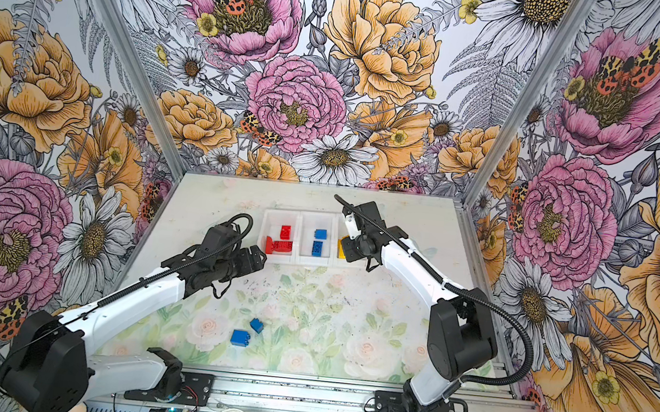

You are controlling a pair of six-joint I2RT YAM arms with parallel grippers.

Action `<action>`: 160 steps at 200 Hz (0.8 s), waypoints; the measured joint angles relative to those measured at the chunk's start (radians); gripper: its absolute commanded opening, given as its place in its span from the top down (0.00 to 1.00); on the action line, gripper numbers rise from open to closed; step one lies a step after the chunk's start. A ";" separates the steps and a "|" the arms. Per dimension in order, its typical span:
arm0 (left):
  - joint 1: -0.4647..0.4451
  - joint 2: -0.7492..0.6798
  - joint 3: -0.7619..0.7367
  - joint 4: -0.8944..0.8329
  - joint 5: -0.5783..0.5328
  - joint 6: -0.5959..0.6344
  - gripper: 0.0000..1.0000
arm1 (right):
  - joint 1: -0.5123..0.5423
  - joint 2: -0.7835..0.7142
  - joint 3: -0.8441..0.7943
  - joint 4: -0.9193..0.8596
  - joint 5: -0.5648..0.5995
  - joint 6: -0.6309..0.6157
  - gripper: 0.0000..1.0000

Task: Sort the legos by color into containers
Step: 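Carry the yellow 2x4 brick with the right gripper into the yellow compartment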

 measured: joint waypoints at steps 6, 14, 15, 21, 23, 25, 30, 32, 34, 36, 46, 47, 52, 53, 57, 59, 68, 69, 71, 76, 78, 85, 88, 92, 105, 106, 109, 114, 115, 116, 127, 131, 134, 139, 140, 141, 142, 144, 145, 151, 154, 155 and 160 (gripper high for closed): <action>-0.002 0.000 0.000 0.000 -0.001 0.000 0.09 | -0.011 0.014 0.010 0.008 0.003 0.005 0.72; -0.003 0.000 0.000 0.000 -0.002 0.000 0.09 | -0.024 0.034 0.021 0.016 0.004 0.013 0.72; -0.003 0.000 0.000 0.000 -0.002 0.000 0.09 | -0.026 0.039 0.024 0.018 0.003 0.015 0.72; -0.005 0.000 0.000 0.000 -0.002 0.000 0.09 | -0.034 0.058 0.033 0.023 0.004 0.020 0.72; -0.005 0.000 0.000 0.000 -0.002 0.000 0.09 | -0.035 0.062 0.035 0.025 0.005 0.021 0.72; -0.006 0.000 0.000 0.000 -0.002 0.000 0.09 | -0.039 0.069 0.039 0.026 0.004 0.021 0.72; -0.007 0.000 0.000 0.000 -0.003 0.000 0.09 | -0.045 0.085 0.047 0.029 0.007 0.025 0.72; -0.008 0.000 0.000 0.000 -0.004 0.000 0.09 | -0.047 0.093 0.050 0.031 0.007 0.026 0.72; -0.008 0.000 0.000 0.000 -0.004 0.000 0.09 | -0.048 0.099 0.053 0.031 0.008 0.027 0.72; -0.008 0.000 0.000 0.000 -0.004 0.000 0.09 | -0.050 0.103 0.055 0.031 0.010 0.027 0.72; -0.010 0.000 0.000 0.000 -0.005 0.000 0.09 | -0.054 0.135 0.073 0.032 0.011 0.031 0.72; -0.010 0.000 0.000 0.000 -0.005 0.000 0.09 | -0.054 0.140 0.076 0.033 0.011 0.032 0.72; -0.010 0.000 0.000 0.000 -0.005 0.000 0.09 | -0.054 0.154 0.087 0.034 0.011 0.035 0.72; -0.010 0.000 0.000 0.000 -0.005 0.000 0.09 | -0.054 0.157 0.089 0.033 0.011 0.035 0.72; -0.010 0.000 0.000 0.000 -0.005 0.000 0.09 | -0.054 0.169 0.099 0.035 0.011 0.037 0.72; -0.010 0.000 0.000 0.000 -0.005 0.000 0.09 | -0.054 0.175 0.103 0.035 0.011 0.039 0.72; -0.010 0.000 0.000 0.000 -0.005 0.000 0.09 | -0.054 0.196 0.124 0.036 0.011 0.041 0.72; -0.010 0.000 0.000 0.000 -0.006 0.000 0.09 | -0.054 0.201 0.127 0.037 0.011 0.042 0.72; -0.010 0.000 0.000 0.000 -0.005 0.000 0.09 | -0.054 0.207 0.133 0.037 0.011 0.043 0.72; -0.011 0.000 0.000 0.000 -0.006 0.000 0.09 | -0.054 0.218 0.145 0.037 0.012 0.044 0.71; -0.011 0.000 0.000 0.000 -0.007 0.000 0.09 | -0.054 0.224 0.150 0.038 0.011 0.045 0.71; -0.012 0.000 0.000 0.000 -0.009 0.000 0.09 | -0.054 0.238 0.166 0.039 0.011 0.046 0.71; -0.013 0.000 0.000 0.000 -0.009 0.000 0.09 | -0.054 0.243 0.171 0.040 0.012 0.046 0.70; -0.014 -0.001 0.000 0.000 -0.009 0.000 0.09 | -0.054 0.252 0.179 0.042 0.012 0.046 0.70; -0.016 -0.001 0.000 0.000 -0.010 0.000 0.09 | -0.054 0.274 0.199 0.045 0.015 0.047 0.66; -0.016 -0.001 0.000 0.000 -0.010 0.000 0.09 | -0.054 0.275 0.201 0.045 0.015 0.047 0.65; -0.016 -0.001 0.000 0.000 -0.010 0.000 0.08 | -0.054 0.280 0.204 0.046 0.016 0.048 0.64; -0.018 -0.001 0.000 0.000 -0.011 0.000 0.08 | -0.054 0.288 0.211 0.047 0.016 0.050 0.63; -0.018 -0.001 0.000 0.000 -0.012 0.000 0.08 | -0.054 0.290 0.211 0.047 0.016 0.050 0.63; -0.018 -0.001 0.000 0.000 -0.012 0.000 0.08 | -0.054 0.292 0.213 0.048 0.017 0.051 0.62; -0.020 -0.001 0.000 0.000 -0.013 0.000 0.08 | -0.054 0.307 0.224 0.049 0.018 0.055 0.59; -0.021 -0.001 0.000 -0.001 -0.013 0.000 0.08 | -0.054 0.311 0.224 0.051 0.018 0.058 0.58; -0.021 -0.001 0.000 -0.002 -0.013 0.000 0.08 | -0.054 0.313 0.225 0.052 0.018 0.060 0.58; -0.021 -0.001 0.000 -0.003 -0.013 0.000 0.08 | -0.054 0.314 0.225 0.051 0.018 0.064 0.57; -0.021 -0.001 0.000 -0.003 -0.013 0.000 0.08 | -0.054 0.315 0.225 0.051 0.018 0.063 0.57; -0.021 -0.001 0.000 -0.003 -0.013 0.000 0.08 | -0.054 0.315 0.225 0.051 0.018 0.063 0.57; -0.021 -0.001 0.000 -0.003 -0.013 0.000 0.08 | -0.054 0.315 0.225 0.051 0.018 0.063 0.57; -0.022 -0.001 0.000 -0.004 -0.013 0.000 0.08 | -0.054 0.315 0.225 0.051 0.018 0.066 0.56; -0.022 -0.001 0.000 -0.004 -0.013 0.000 0.08 | -0.054 0.315 0.225 0.051 0.018 0.066 0.57; -0.022 -0.001 0.000 -0.006 -0.013 0.000 0.08 | -0.054 0.315 0.226 0.051 0.018 0.069 0.56; -0.023 -0.001 0.000 -0.007 -0.013 0.000 0.08 | -0.054 0.315 0.227 0.051 0.018 0.068 0.55; -0.023 -0.001 0.000 -0.007 -0.013 0.000 0.08 | -0.054 0.315 0.228 0.051 0.018 0.068 0.55; -0.023 -0.001 0.000 -0.007 -0.014 0.000 0.08 | -0.054 0.315 0.231 0.052 0.018 0.069 0.54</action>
